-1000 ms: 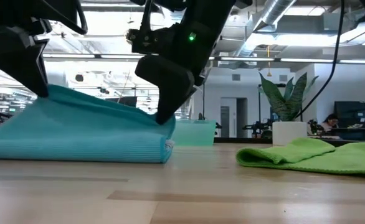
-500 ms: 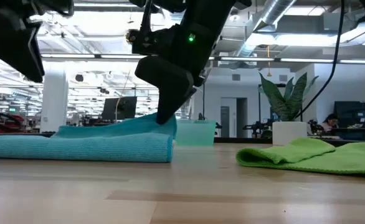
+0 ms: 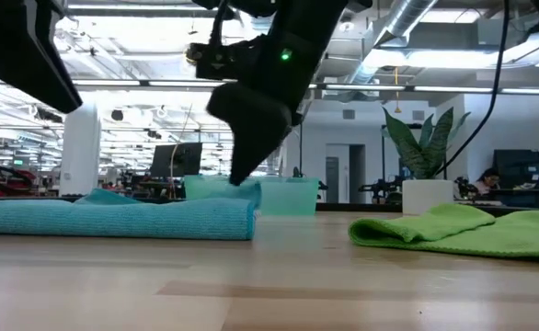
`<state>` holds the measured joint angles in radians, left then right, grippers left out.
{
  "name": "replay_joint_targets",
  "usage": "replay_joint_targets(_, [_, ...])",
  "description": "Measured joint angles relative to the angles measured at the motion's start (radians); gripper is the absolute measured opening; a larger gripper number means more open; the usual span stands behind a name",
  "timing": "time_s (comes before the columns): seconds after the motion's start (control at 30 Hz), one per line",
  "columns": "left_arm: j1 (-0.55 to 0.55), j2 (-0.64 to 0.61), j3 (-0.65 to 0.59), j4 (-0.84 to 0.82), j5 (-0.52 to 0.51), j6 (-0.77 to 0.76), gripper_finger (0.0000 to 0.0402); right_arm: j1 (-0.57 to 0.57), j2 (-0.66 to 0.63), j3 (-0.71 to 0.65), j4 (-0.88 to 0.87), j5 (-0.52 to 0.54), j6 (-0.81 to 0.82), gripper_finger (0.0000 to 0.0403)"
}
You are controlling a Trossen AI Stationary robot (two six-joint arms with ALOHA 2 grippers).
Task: Roll microfiber towels into tight, uniform cylinder then place into a basket
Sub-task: Fold the blue microfiber cloth
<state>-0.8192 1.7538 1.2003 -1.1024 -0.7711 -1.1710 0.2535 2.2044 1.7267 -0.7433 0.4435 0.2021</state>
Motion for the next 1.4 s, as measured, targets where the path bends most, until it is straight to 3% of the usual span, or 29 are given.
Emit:
replay_joint_targets(0.4, [0.044,0.000,-0.132,0.189,-0.070,0.014,0.0098,0.024,-0.112,-0.009,-0.272,0.015,0.002,0.0188])
replay_joint_targets(0.6, [0.112,0.000,-0.163,0.198,-0.026,0.017,0.0098,0.051,-0.113,-0.164,-0.386,0.096,0.059,0.0185])
replay_joint_targets(0.77, [0.194,0.000,-0.163,0.217,0.020,0.116,0.0098,0.054,-0.115,-0.259,-0.526,0.118,0.175,0.0187])
replay_joint_targets(0.93, [0.288,0.000,-0.163,0.293,0.119,0.256,0.0098,0.063,-0.206,-0.332,-0.571,0.230,0.292,0.0184])
replay_joint_targets(1.1, [0.370,0.000,-0.163,0.422,0.221,0.428,0.0098,0.113,-0.386,-0.431,-0.558,0.312,0.425,0.0182])
replay_joint_targets(1.2, [0.416,0.000,-0.163,0.539,0.306,0.532,0.0098,0.150,-0.506,-0.506,-0.493,0.395,0.498,0.0184])
replay_joint_targets(1.4, [0.483,0.000,-0.163,0.707,0.459,0.678,0.0098,0.208,-0.689,-0.638,-0.299,0.399,0.500,0.0184])
